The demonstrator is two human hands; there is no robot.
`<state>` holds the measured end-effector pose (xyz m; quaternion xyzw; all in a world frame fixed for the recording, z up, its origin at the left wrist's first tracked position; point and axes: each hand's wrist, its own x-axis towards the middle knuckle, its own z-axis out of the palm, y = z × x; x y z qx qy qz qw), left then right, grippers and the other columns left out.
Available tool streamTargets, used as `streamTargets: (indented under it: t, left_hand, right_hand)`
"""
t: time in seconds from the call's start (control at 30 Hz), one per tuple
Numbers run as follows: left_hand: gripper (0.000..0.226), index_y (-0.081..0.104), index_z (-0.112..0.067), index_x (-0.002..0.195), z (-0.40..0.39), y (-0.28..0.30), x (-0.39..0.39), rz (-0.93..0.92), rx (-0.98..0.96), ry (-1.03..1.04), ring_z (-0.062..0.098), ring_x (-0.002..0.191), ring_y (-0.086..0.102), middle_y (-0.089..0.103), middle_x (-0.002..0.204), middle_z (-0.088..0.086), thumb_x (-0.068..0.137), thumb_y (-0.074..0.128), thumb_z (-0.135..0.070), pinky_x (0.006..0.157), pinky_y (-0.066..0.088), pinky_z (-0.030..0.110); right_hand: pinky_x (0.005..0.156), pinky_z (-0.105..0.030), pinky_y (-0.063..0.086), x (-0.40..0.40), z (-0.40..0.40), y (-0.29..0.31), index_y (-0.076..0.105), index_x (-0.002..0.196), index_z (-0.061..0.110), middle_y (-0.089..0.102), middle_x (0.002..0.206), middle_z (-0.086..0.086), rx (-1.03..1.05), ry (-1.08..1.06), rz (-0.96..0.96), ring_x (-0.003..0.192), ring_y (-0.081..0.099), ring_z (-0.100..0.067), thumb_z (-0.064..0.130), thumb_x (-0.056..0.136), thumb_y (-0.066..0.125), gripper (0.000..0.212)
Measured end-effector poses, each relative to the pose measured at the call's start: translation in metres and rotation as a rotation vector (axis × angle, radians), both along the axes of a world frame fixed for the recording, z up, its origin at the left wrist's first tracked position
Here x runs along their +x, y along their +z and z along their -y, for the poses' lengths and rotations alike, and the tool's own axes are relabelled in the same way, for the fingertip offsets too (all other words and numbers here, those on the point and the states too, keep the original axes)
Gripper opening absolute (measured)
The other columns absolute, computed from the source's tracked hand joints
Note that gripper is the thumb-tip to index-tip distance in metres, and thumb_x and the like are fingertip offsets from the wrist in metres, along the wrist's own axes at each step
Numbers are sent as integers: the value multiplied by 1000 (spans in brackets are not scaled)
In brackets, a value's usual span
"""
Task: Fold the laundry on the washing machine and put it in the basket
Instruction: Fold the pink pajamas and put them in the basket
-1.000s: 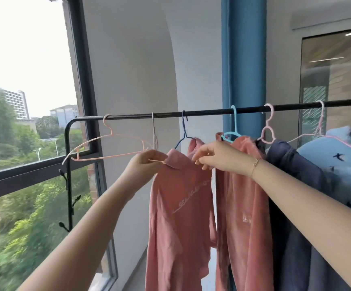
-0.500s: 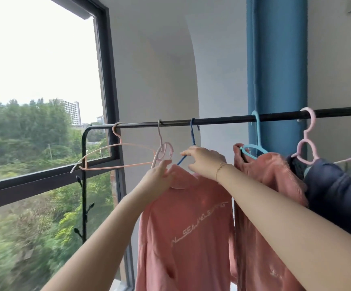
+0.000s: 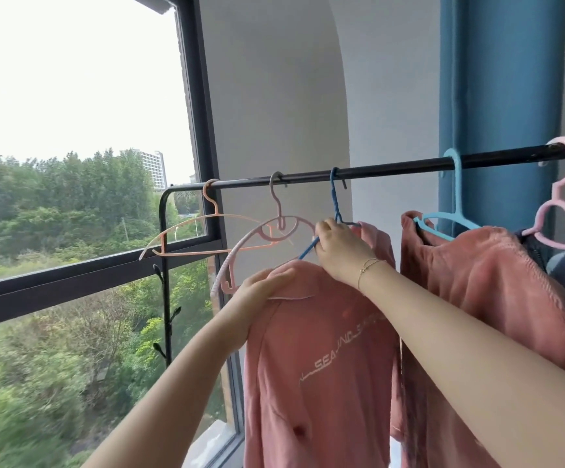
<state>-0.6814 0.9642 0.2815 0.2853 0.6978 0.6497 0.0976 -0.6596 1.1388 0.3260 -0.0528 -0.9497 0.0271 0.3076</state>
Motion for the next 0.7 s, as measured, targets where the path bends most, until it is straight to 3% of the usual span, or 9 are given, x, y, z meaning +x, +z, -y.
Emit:
streamTargets:
  t: [0.1, 0.23, 0.33, 0.47, 0.57, 0.7]
  left_hand:
    - [23, 76, -23, 104, 4, -6, -2, 109, 209, -103, 11, 101, 67, 72, 111, 2, 85, 64, -23, 79, 53, 20]
    - [29, 70, -11, 112, 14, -26, 15, 134, 380, 44, 27, 101, 67, 71, 106, 16, 84, 66, -21, 90, 54, 39]
    - [40, 67, -6, 112, 22, -34, 18, 165, 529, 128, 28, 93, 68, 71, 104, 19, 76, 72, -23, 85, 55, 38]
    - [15, 66, -12, 90, 28, -41, 20, 144, 683, 173, 22, 79, 66, 68, 86, 13, 77, 73, -15, 76, 55, 33]
    - [18, 57, -15, 76, 38, -51, 24, 33, 670, 156, 18, 71, 60, 62, 75, 7, 75, 75, -11, 65, 52, 27]
    - [21, 56, -12, 76, 60, -78, 26, -131, 507, 183, 13, 68, 56, 58, 72, 3, 72, 77, -14, 59, 48, 21]
  right_hand:
    - [89, -41, 36, 4, 4, -1, 44, 120, 6, 44, 130, -12, -28, -41, 0, 116, 49, -31, 16, 99, 31, 27]
    - [83, -38, 34, 4, 11, -2, 44, 121, 5, 43, 131, -14, -37, -63, -36, 114, 51, -33, 13, 97, 30, 29]
    - [93, -44, 38, 0, 17, -3, 42, 124, 3, 42, 132, -15, -54, -73, -65, 116, 51, -34, 11, 97, 31, 31]
    - [103, -52, 37, -5, 29, -7, 44, 126, 1, 44, 132, -17, -75, -74, -116, 111, 56, -36, 8, 94, 33, 34]
    - [103, -49, 37, -6, 31, -8, 45, 124, 1, 45, 131, -17, -84, -68, -144, 113, 54, -36, 8, 94, 33, 32]
    - [91, -41, 40, -4, 30, -2, 45, 124, 1, 45, 131, -17, -110, -77, -161, 115, 50, -38, 11, 98, 31, 32]
